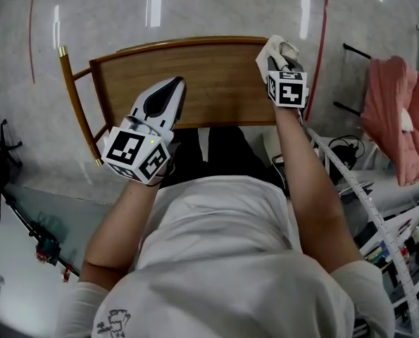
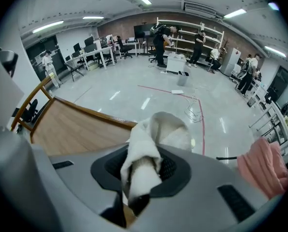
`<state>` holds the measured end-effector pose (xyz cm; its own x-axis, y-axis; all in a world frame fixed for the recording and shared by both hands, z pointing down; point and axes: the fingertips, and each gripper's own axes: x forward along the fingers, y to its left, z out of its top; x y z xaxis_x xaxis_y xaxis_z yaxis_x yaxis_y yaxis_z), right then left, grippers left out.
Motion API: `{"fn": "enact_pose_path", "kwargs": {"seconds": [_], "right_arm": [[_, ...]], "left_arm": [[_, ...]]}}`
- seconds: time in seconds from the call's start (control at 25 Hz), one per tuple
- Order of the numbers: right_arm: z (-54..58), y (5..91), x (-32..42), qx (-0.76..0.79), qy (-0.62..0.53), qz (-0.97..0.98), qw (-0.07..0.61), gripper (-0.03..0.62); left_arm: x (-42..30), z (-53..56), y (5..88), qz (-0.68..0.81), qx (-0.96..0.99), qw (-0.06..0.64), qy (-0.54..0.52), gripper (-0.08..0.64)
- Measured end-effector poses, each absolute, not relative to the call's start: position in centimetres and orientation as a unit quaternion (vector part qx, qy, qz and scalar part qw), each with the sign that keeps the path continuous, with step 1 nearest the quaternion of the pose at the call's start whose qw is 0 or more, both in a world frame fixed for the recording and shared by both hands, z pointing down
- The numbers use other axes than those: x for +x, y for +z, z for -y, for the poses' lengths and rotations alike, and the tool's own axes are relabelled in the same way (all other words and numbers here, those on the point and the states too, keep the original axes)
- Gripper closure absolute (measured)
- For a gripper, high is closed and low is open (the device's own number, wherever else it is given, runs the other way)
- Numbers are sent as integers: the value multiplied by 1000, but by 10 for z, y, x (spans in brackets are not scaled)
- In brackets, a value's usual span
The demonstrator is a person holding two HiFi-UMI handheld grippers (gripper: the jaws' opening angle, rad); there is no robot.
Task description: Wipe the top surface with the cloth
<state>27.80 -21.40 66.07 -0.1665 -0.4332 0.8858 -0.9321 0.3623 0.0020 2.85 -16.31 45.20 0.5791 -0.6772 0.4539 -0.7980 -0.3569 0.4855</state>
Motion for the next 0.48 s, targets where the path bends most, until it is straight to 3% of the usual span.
{"fn": "enact_pose_path", "kwargs": {"seconds": [0.48], "right_arm": [[213, 674, 212, 463, 302, 715, 429, 503]], "left_arm": [[-25, 149, 477, 467, 800, 370, 68, 554]]}}
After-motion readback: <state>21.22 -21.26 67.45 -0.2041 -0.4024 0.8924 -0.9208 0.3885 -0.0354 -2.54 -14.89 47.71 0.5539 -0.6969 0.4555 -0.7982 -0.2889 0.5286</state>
